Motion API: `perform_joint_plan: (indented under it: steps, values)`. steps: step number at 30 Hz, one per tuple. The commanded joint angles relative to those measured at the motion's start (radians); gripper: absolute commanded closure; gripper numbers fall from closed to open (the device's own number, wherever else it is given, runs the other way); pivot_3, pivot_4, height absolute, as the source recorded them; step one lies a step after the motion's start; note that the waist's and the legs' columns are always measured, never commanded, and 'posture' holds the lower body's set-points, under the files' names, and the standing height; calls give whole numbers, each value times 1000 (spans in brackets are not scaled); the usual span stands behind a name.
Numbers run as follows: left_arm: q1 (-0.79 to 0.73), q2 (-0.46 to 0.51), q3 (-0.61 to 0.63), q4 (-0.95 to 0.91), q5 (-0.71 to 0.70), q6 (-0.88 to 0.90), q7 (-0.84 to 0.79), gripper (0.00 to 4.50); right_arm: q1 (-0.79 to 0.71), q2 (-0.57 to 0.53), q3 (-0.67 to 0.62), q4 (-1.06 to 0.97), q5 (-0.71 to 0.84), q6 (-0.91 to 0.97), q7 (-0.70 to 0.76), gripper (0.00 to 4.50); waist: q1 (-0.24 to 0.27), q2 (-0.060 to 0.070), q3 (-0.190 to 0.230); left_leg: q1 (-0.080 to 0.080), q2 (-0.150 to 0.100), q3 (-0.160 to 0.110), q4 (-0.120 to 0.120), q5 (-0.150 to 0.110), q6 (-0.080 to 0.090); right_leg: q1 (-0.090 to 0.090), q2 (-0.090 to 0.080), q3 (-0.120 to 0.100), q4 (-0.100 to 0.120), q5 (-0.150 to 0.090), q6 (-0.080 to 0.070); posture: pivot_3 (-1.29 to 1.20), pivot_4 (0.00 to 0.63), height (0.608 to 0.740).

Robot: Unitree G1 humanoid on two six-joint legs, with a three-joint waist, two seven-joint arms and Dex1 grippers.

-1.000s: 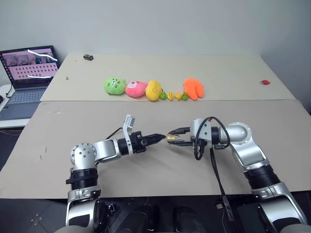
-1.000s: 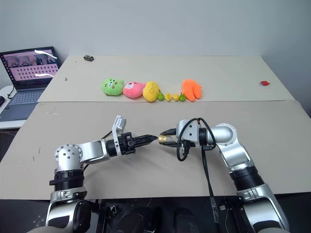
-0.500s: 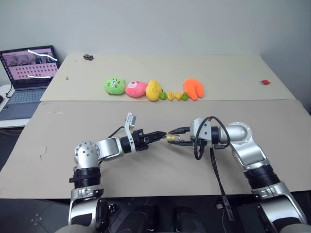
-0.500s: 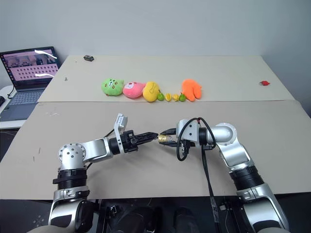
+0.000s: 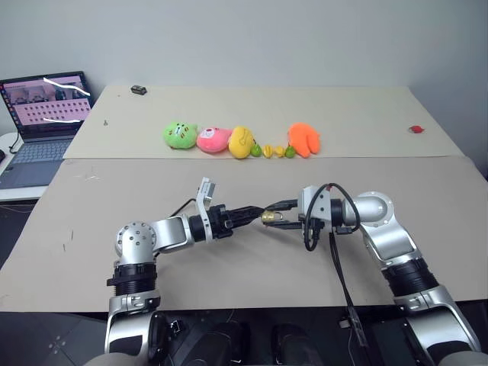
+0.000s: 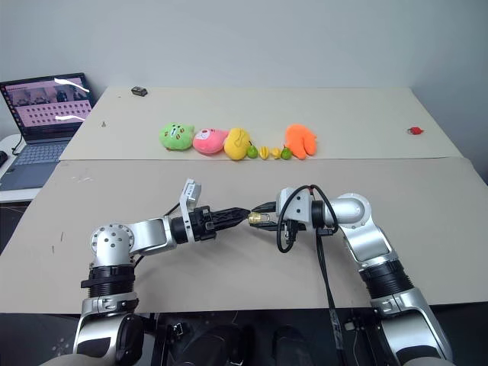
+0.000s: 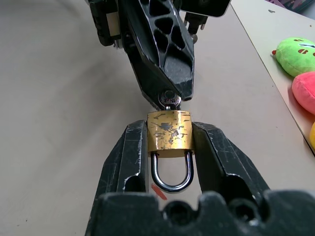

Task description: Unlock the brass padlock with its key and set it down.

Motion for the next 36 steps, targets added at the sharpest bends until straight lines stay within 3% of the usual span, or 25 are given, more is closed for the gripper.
perform_joint_plan:
  steps: [1,13,14,16,18,19,27,36]
  values:
    - [-13,2,-4,-18,-1,-10,-11,2560,-23,1,-11,-14,5,-30,-3,3568,0,0,0,0,0,0,0,0,0,0,0,0,0,0,0,0,150,740]
    - [11,0,8,-37,-22,18,-23,2560,-20,-4,-12,-14,2,-31,0,3568,-1,0,0,0,0,0,0,0,0,0,0,0,0,0,0,0,150,740]
    - [10,0,11,-34,-20,15,-20,3074,-20,-4,-12,-12,1,-32,0,3568,0,0,0,0,0,0,0,0,0,0,0,0,0,0,0,0,150,740]
    - [6,-7,22,-26,-19,5,-10,3431,-21,-3,-12,-9,1,-32,2,3568,-1,0,0,0,0,0,0,0,0,0,0,0,0,0,0,0,150,740]
    - [4,-12,30,-26,-25,0,-9,4365,-23,-2,-12,-6,1,-33,3,3568,-1,0,0,0,0,0,0,0,0,0,0,0,0,0,0,0,150,740]
    - [5,-13,32,-29,-27,0,-9,4438,-22,-1,-12,-6,0,-34,3,3568,-1,0,0,0,0,0,0,0,0,0,0,0,0,0,0,0,150,740]
    - [4,-12,21,-36,-28,9,-10,4438,-24,1,-12,-6,3,-34,1,3568,-1,0,0,0,0,0,0,0,0,0,0,0,0,0,0,0,150,740]
    - [46,48,-123,-138,59,-36,-90,4438,-25,2,-14,-7,2,-37,-1,3568,-1,0,0,0,0,0,0,0,0,0,0,0,0,0,0,0,150,740]
